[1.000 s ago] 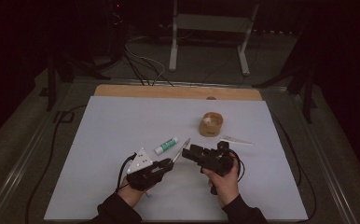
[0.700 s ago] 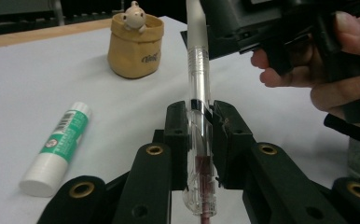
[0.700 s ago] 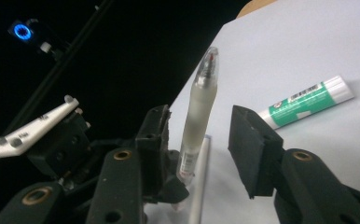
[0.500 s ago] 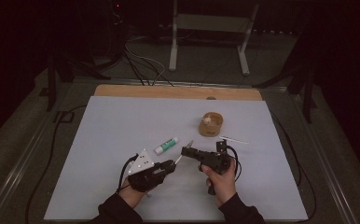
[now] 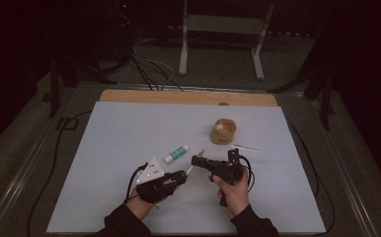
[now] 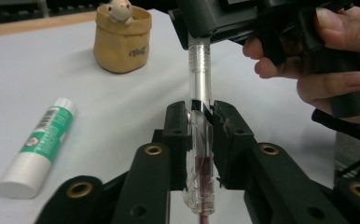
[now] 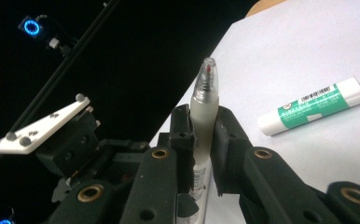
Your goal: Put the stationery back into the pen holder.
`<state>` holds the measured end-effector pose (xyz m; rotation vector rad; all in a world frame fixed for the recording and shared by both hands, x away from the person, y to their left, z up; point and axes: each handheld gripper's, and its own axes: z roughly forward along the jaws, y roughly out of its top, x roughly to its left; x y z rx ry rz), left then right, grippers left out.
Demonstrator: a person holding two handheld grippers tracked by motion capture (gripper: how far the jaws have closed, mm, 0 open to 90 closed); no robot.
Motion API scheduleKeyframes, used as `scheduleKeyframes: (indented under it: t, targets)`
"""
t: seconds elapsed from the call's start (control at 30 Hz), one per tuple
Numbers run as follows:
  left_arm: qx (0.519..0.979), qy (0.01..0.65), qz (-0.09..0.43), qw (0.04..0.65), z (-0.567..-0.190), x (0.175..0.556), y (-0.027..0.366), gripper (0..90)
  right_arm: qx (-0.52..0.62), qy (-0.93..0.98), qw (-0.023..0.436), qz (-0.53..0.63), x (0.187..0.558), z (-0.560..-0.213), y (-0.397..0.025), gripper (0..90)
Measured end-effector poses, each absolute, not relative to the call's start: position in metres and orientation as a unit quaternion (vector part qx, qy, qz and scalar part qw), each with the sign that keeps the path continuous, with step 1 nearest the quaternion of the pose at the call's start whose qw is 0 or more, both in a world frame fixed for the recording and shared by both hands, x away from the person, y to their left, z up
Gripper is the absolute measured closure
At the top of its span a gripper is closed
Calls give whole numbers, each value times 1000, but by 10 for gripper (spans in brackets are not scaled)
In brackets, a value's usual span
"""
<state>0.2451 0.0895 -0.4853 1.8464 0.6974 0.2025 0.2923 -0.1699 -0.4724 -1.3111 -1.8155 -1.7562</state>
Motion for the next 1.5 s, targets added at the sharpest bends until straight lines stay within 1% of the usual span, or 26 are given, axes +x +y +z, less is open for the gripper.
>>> scheduleKeyframes:
  t: [0.03, 0.07, 0.1, 0.13, 0.2, 0.23, 0.33, 0.4, 0.43, 0.47, 0.5, 0.6, 0.63, 0.67, 0.7, 0.73, 0.77, 0.87, 0.9, 1.0, 1.07, 1.23, 1.27, 1.3, 1.4, 1.5]
  targets:
    - [779, 296, 87, 546, -485, 245, 89, 767, -451, -634, 145, -611, 292, -472, -169, 802]
    - [779, 297, 87, 545, -485, 245, 89, 720, -443, -643, 140, -609, 292, -471, -169, 802]
    - [779, 297, 86, 545, -485, 245, 89, 720, -443, -643, 140, -609, 292, -471, -169, 802]
    - [779, 298, 86, 545, -484, 245, 89, 665, -435, -649, 138, -609, 293, -472, -168, 802]
    - [779, 299, 87, 544, -484, 245, 89, 662, -435, -649, 138, -609, 293, -472, -168, 802]
    - [779, 301, 86, 543, -484, 246, 90, 605, -418, -664, 120, -608, 292, -470, -168, 802]
    - [778, 305, 87, 542, -484, 246, 90, 587, -408, -675, 107, -606, 292, -467, -168, 802]
    - [778, 309, 88, 540, -484, 246, 90, 532, -404, -678, 101, -606, 292, -466, -168, 802]
    - [777, 312, 90, 539, -483, 246, 90, 532, -401, -682, 95, -604, 292, -464, -168, 802]
    - [778, 314, 90, 537, -483, 246, 90, 466, -394, -689, 78, -603, 292, -459, -170, 801]
    - [777, 316, 90, 536, -483, 246, 90, 466, -394, -689, 78, -603, 292, -459, -170, 801]
    - [779, 320, 92, 532, -483, 247, 90, 406, -390, -695, 53, -602, 292, -452, -174, 801]
    - [779, 320, 92, 532, -483, 247, 90, 385, -390, -695, 53, -602, 292, -452, -174, 801]
    - [779, 320, 92, 531, -483, 247, 90, 374, -387, -699, 39, -601, 293, -449, -176, 802]
    - [780, 321, 91, 529, -483, 248, 90, 374, -387, -699, 39, -601, 293, -449, -176, 802]
    - [781, 323, 93, 527, -483, 248, 89, 320, -383, -703, 27, -599, 294, -445, -178, 802]
    - [781, 323, 93, 527, -483, 248, 89, 295, -383, -703, 27, -599, 294, -445, -178, 802]
    - [780, 330, 94, 523, -483, 248, 89, 259, -378, -708, 14, -596, 295, -440, -181, 802]
    - [781, 332, 92, 521, -483, 248, 89, 203, -378, -710, 7, -594, 297, -437, -185, 802]
    - [780, 339, 91, 518, -483, 249, 89, 170, -378, -710, 1, -595, 298, -435, -188, 802]
    - [781, 338, 97, 516, -482, 249, 89, 169, -374, -710, -5, -596, 299, -432, -192, 801]
    - [788, 327, 80, 515, -483, 249, 89, 146, -374, -712, -25, -594, 301, -424, -202, 801]
    - [791, 323, 79, 514, -484, 249, 88, 95, -375, -711, -29, -595, 302, -423, -204, 802]
    - [794, 319, 77, 511, -485, 249, 88, 95, -376, -710, -32, -595, 303, -421, -207, 802]
    - [799, 309, 80, 509, -486, 248, 87, 29, -379, -707, -40, -596, 305, -416, -211, 801]
    - [806, 296, 85, 506, -487, 247, 85, 21, -383, -703, -67, -596, 310, -405, -224, 801]
